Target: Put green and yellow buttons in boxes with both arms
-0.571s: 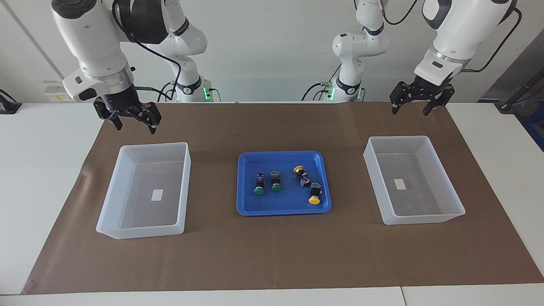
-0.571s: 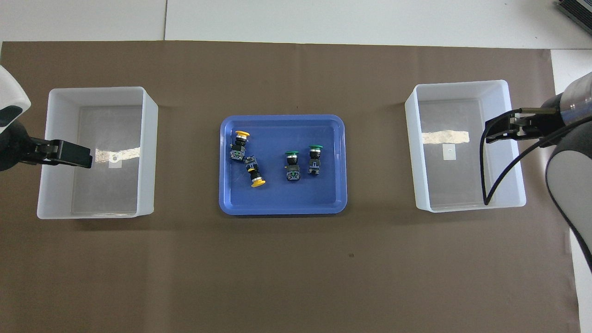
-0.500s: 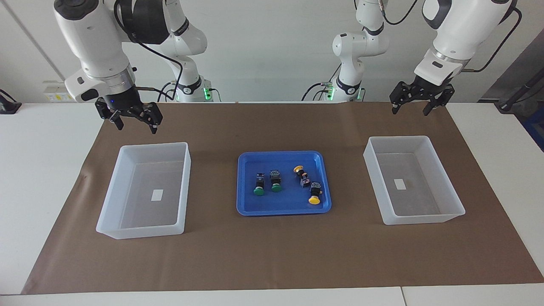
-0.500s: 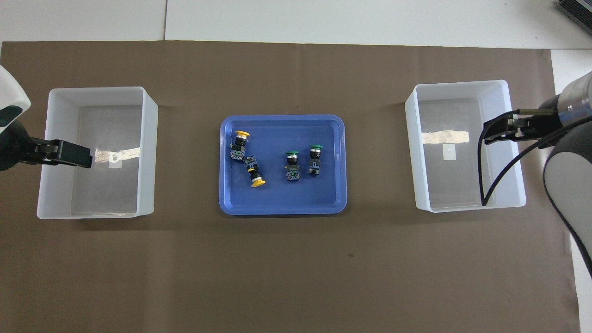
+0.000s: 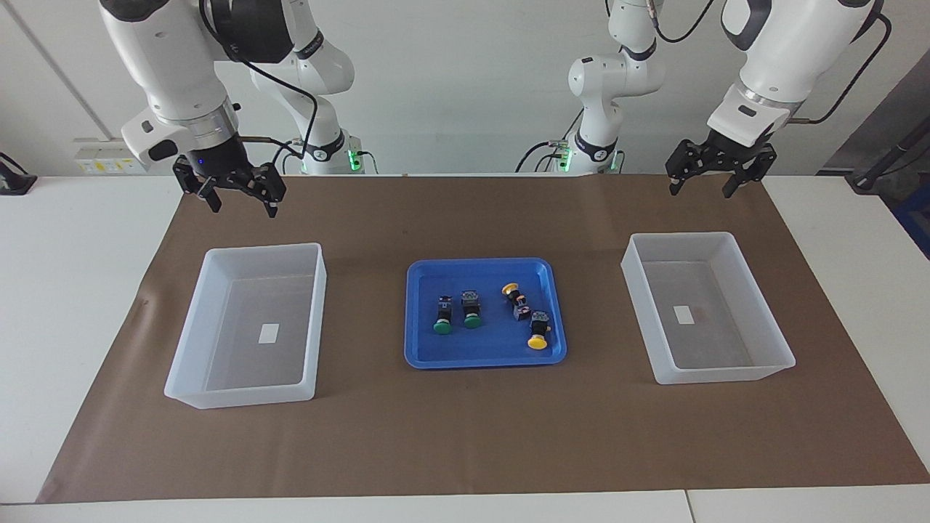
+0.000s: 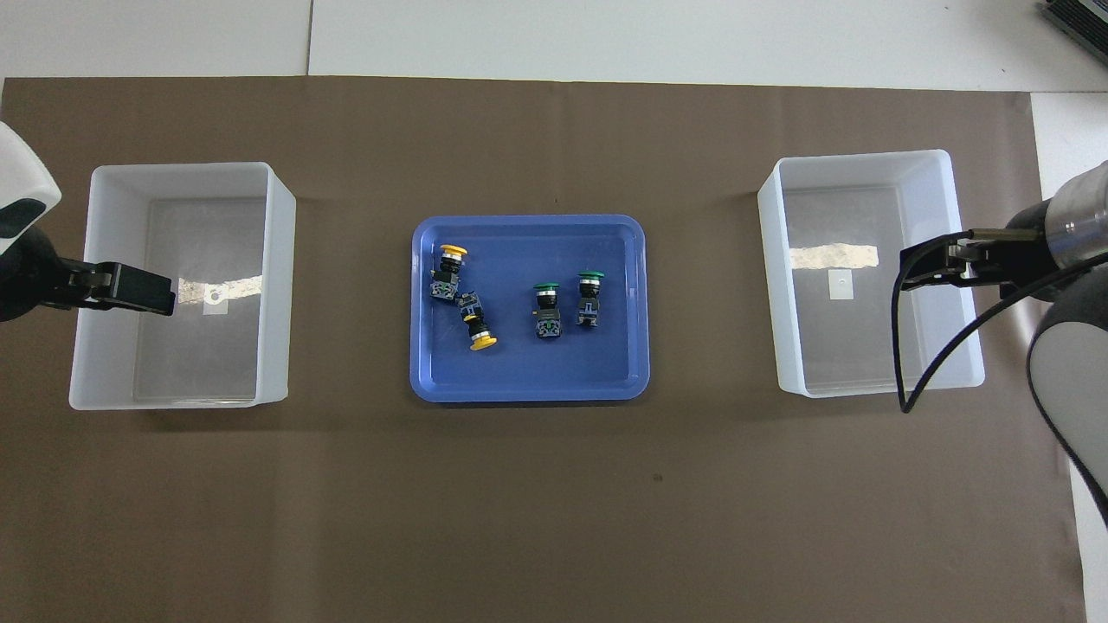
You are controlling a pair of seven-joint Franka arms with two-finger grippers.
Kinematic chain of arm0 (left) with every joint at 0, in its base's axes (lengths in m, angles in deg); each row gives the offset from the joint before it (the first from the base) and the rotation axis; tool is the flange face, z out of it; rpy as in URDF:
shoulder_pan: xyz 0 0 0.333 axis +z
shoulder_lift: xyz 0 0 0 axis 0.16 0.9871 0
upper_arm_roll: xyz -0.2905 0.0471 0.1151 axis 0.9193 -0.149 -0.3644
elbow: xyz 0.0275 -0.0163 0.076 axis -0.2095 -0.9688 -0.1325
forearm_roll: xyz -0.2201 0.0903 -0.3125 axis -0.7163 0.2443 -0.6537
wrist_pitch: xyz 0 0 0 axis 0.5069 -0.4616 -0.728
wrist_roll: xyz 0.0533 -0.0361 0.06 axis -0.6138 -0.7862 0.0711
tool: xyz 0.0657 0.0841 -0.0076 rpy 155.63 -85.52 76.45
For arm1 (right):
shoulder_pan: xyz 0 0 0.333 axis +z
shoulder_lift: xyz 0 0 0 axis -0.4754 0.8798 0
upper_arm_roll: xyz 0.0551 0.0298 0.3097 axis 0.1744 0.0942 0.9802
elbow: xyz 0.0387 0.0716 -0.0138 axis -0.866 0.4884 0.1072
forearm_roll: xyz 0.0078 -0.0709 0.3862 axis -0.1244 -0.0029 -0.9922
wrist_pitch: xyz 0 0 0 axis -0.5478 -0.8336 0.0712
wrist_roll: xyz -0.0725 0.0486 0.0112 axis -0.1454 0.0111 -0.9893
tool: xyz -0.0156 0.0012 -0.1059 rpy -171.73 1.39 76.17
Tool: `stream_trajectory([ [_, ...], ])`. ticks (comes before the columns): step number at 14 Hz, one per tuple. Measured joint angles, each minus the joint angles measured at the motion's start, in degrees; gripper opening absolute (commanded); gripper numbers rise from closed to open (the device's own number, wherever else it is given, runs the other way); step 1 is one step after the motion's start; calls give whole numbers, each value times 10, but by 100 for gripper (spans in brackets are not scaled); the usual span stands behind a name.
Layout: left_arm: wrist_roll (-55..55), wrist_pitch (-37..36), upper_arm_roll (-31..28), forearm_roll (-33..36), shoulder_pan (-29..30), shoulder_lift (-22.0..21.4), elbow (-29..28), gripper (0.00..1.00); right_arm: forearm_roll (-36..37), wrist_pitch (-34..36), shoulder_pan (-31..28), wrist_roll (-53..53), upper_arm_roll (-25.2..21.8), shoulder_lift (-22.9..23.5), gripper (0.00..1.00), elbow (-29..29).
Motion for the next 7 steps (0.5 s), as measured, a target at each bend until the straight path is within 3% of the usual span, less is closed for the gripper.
stream_trajectory([
  [7,272,181,10,-16,-89,23,-78,100,0,0,0,0,0,0,100,2],
])
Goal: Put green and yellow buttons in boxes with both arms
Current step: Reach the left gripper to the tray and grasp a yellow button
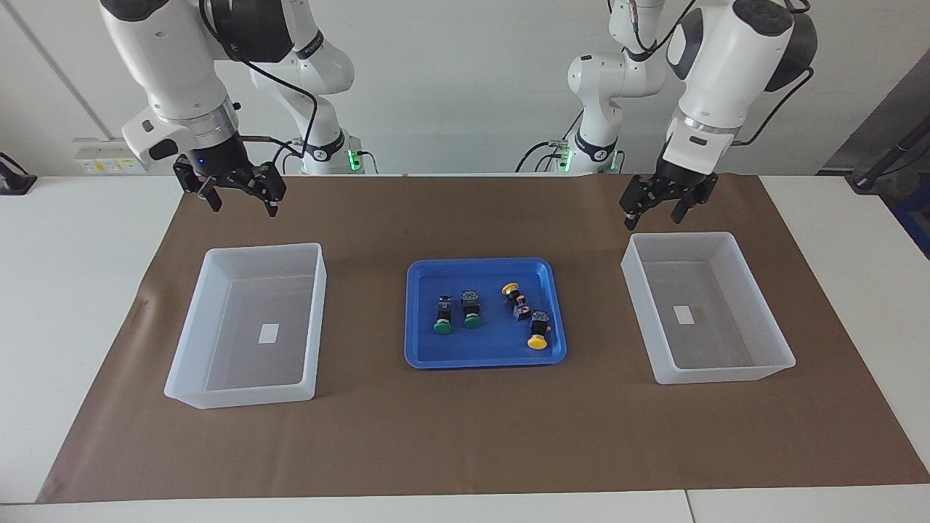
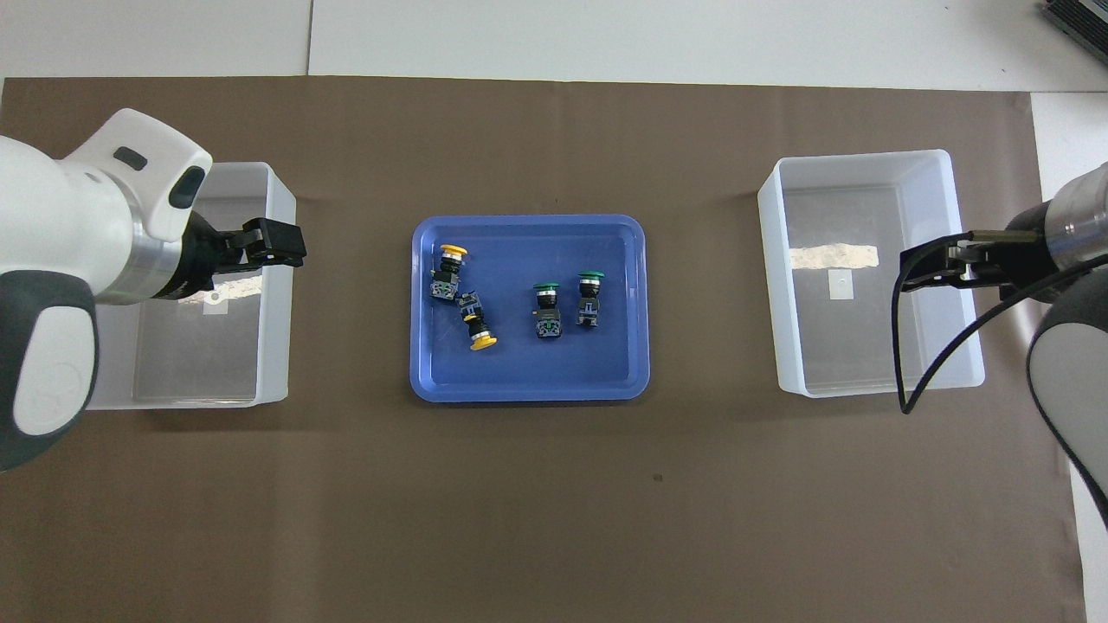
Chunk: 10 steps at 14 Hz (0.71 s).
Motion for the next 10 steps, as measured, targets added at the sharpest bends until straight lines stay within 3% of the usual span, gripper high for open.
stream_trajectory([
  [5,135,148,1,-1,-59,102,-20,100,0,0,0,0,0,0,100,0],
  [10,232,195,0,8,-108,150,-31,100,0,0,0,0,0,0,100,0],
])
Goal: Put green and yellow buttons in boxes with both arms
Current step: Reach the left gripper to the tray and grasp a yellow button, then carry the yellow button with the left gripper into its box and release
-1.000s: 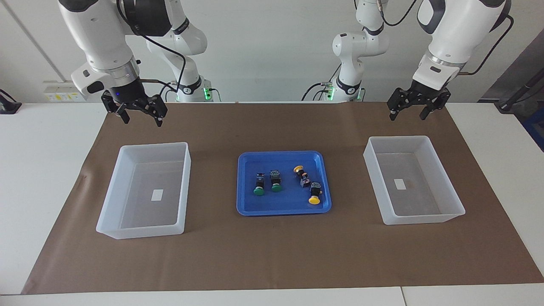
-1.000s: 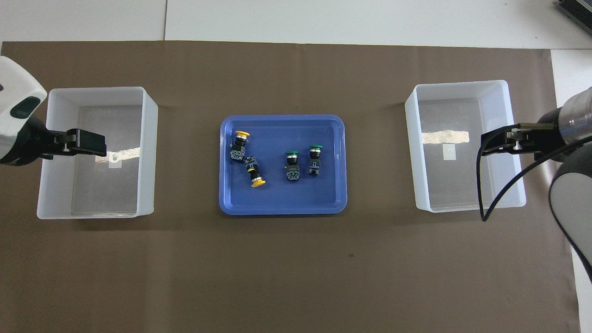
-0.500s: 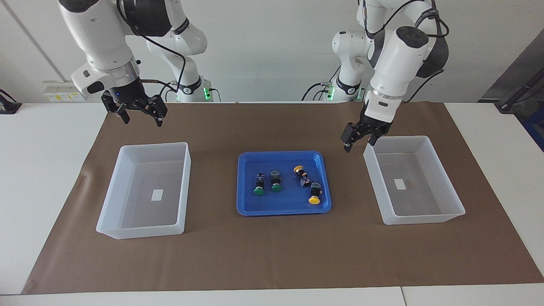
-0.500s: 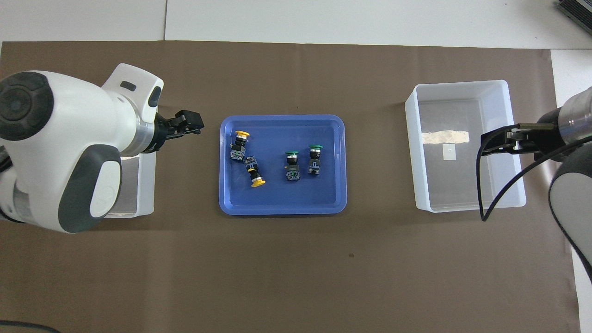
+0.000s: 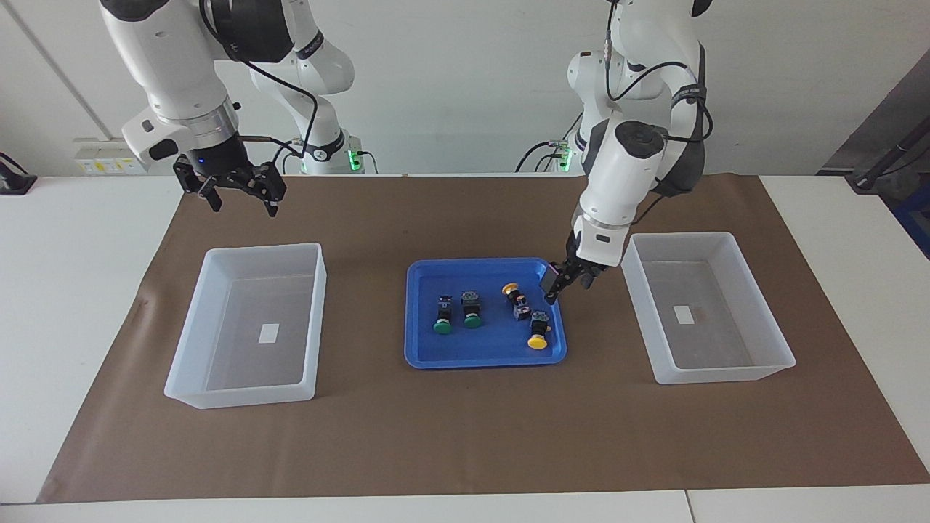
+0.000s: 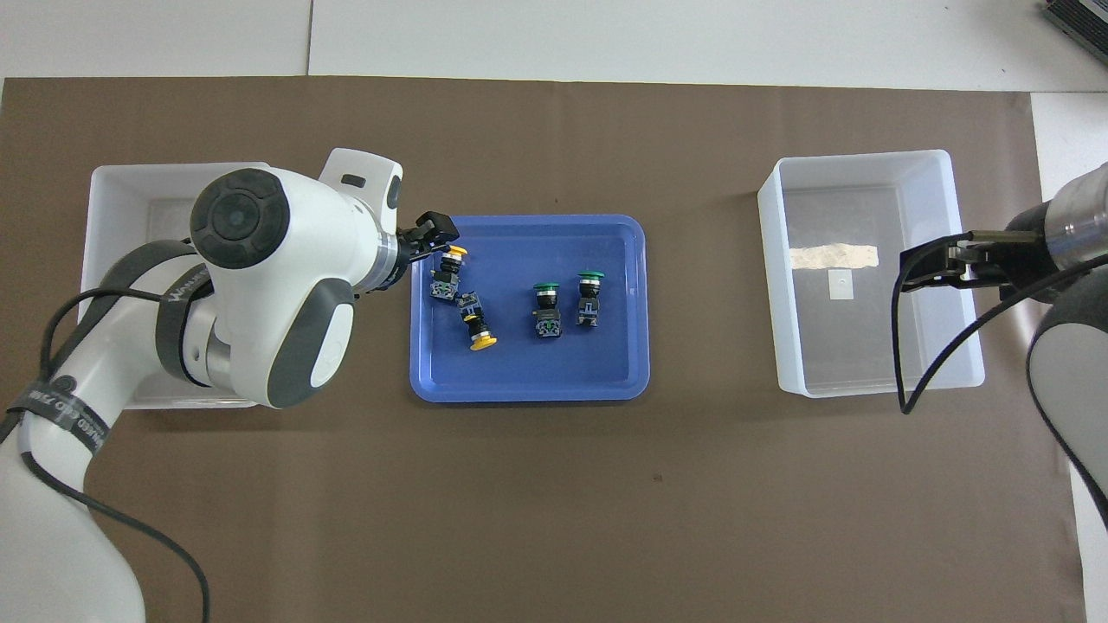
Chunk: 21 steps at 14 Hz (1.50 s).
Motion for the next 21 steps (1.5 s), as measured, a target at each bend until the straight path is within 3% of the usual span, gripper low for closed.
stream_trajectory([
  [3,84,26,0,66,-45,47,-1,100,0,0,0,0,0,0,100,0],
  [6,104,39,-1,87,-60,80,-1,100,0,0,0,0,0,0,100,0],
  [12,106,37,-1,89,-73,87,-18,100,0,0,0,0,0,0,100,0],
  [13,109,35,-1,89,-76,87,-18,95,0,0,0,0,0,0,100,0],
  [15,115,32,-1,89,-84,86,-19,35,0,0,0,0,0,0,100,0],
  [17,116,32,-1,89,-85,86,-19,0,0,0,0,0,0,0,100,0],
  [21,101,32,-6,91,-84,85,-19,0,0,0,0,0,0,0,100,0],
])
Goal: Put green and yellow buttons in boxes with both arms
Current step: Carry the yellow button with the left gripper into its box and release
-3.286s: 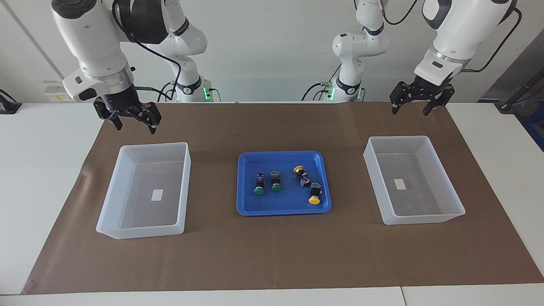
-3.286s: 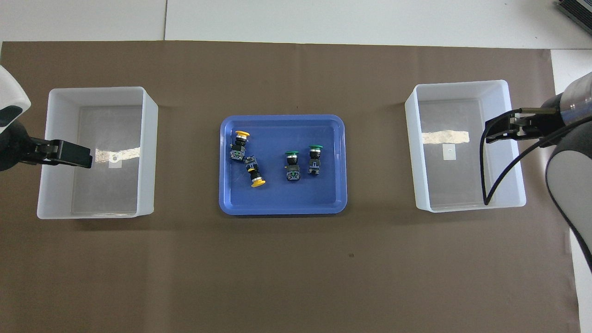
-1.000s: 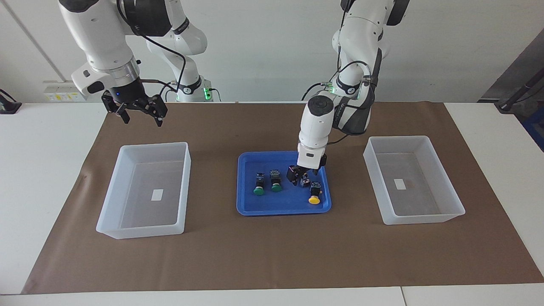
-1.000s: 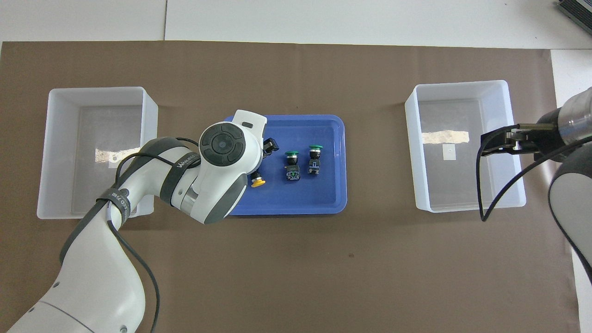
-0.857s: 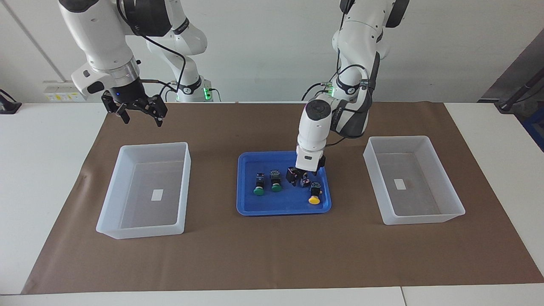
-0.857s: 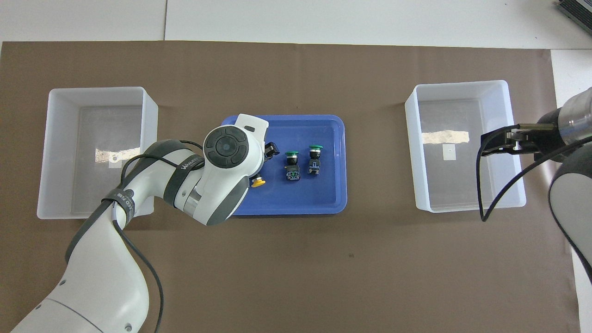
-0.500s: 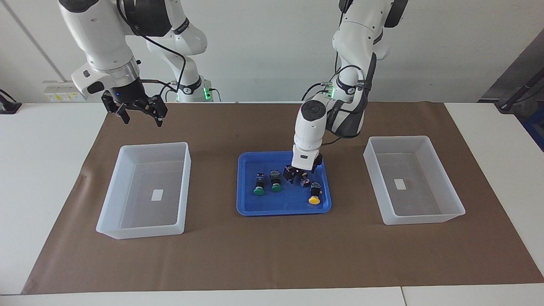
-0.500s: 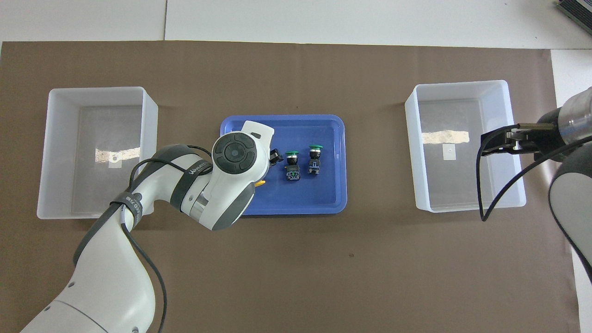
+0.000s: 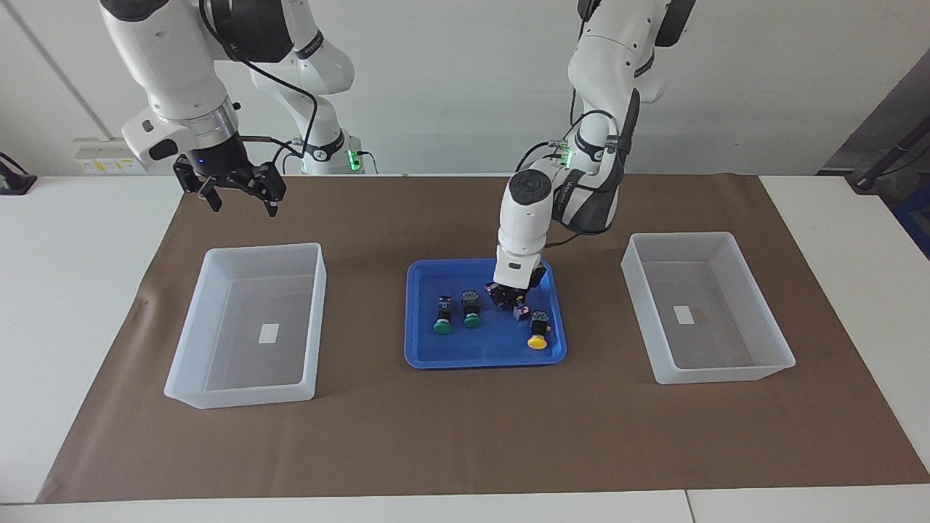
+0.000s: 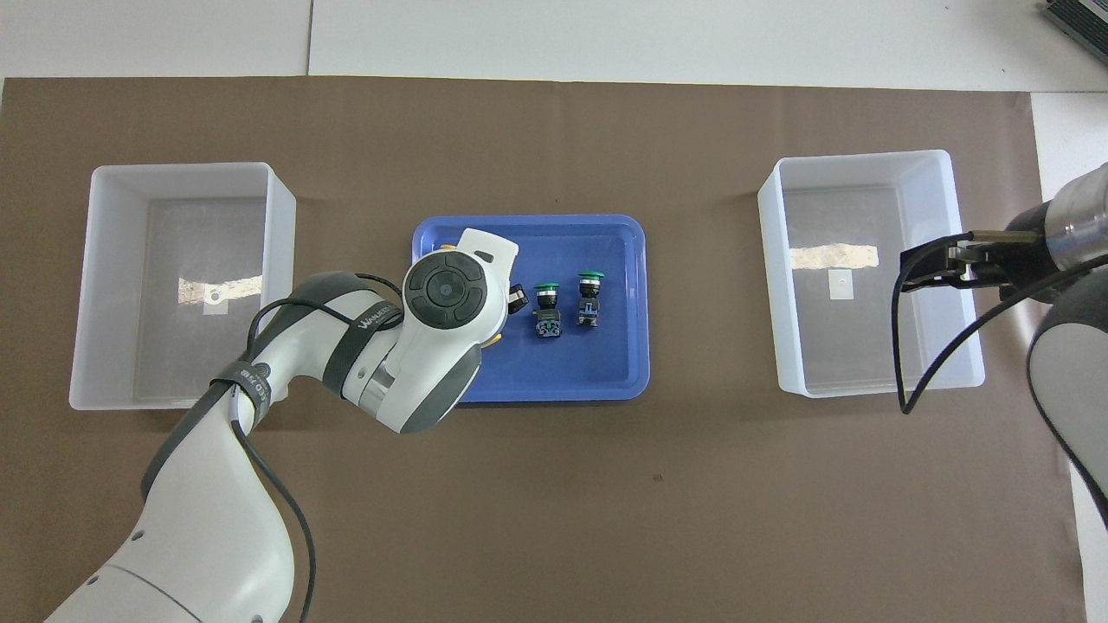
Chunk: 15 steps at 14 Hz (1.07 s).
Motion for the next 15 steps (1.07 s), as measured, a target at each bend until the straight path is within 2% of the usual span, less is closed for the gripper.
stream_trajectory([
  [4,-10,-13,-3,0,11,-10,8,0,0,0,0,0,0,0,100,0],
  [8,-42,-101,-3,-16,41,-74,36,0,0,0,0,0,0,0,100,0],
  [11,-119,-188,-5,-53,90,-120,70,0,0,0,0,0,0,0,100,0],
  [15,-239,-211,-8,-64,183,-125,85,0,0,0,-1,0,0,0,100,0],
])
